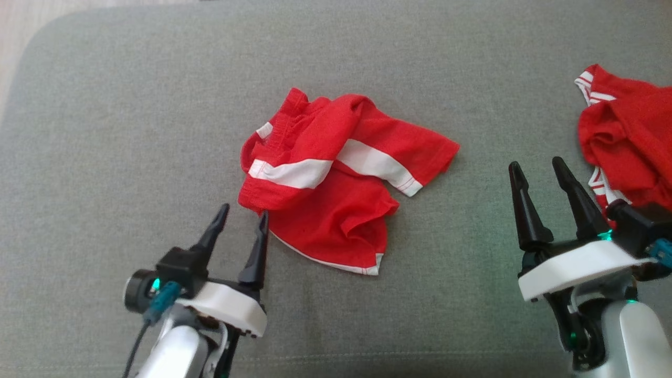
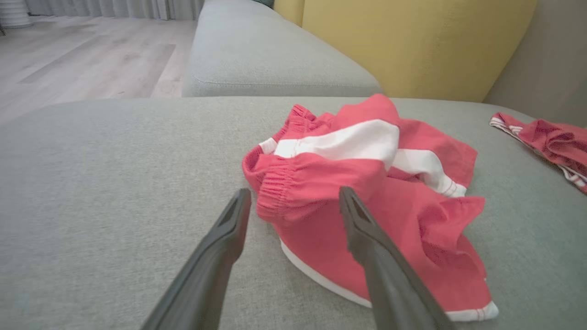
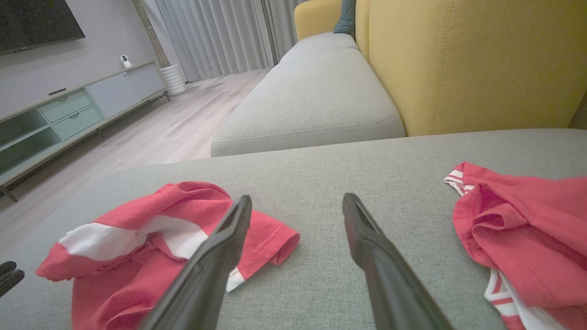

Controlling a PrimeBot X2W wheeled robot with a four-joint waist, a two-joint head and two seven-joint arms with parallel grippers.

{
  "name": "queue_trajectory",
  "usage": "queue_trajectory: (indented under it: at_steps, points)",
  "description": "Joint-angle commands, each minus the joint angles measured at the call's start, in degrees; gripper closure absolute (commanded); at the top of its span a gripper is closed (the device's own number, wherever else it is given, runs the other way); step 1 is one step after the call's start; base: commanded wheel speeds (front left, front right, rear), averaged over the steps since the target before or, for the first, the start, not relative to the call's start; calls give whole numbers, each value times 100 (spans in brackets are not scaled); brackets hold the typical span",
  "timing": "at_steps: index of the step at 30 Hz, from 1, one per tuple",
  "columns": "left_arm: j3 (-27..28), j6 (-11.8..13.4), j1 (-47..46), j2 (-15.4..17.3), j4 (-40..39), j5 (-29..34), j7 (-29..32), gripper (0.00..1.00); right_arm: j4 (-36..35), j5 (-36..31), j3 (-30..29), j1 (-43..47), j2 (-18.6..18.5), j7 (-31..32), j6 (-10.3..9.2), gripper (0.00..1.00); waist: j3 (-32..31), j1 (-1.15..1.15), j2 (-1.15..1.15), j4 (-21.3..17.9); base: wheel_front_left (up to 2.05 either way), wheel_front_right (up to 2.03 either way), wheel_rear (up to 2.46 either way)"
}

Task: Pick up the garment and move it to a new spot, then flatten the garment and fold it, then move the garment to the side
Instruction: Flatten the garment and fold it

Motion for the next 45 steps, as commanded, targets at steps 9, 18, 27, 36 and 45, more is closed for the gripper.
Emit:
queue_trajectory:
  at_steps: [9, 18, 27, 36, 45]
  points:
    - [606, 400, 93, 274, -935, -184, 162, 0, -287, -46, 127, 166, -88, 82, -5, 0, -274, 0, 0, 26, 0, 0, 0]
    - [906, 622, 190, 569, -1318, -236, 405, 0, -348, -75, 134, 295, -127, 131, -5, 0, -436, 0, 0, 12, 0, 0, 0]
    - [939, 660, 277, 632, -1421, -318, 496, 0, -389, -83, 119, 327, -131, 155, -5, 0, -438, 0, 0, 17, 0, 0, 0]
    - [867, 675, 219, 630, -1466, -309, 525, 0, -398, -107, 122, 280, -133, 157, -5, 0, -370, 0, 0, 42, 0, 0, 0]
    - [544, 405, -207, 565, -1369, -308, 750, 0, -403, -92, 119, 221, -134, 163, -5, 0, -266, 0, 0, 34, 0, 0, 0]
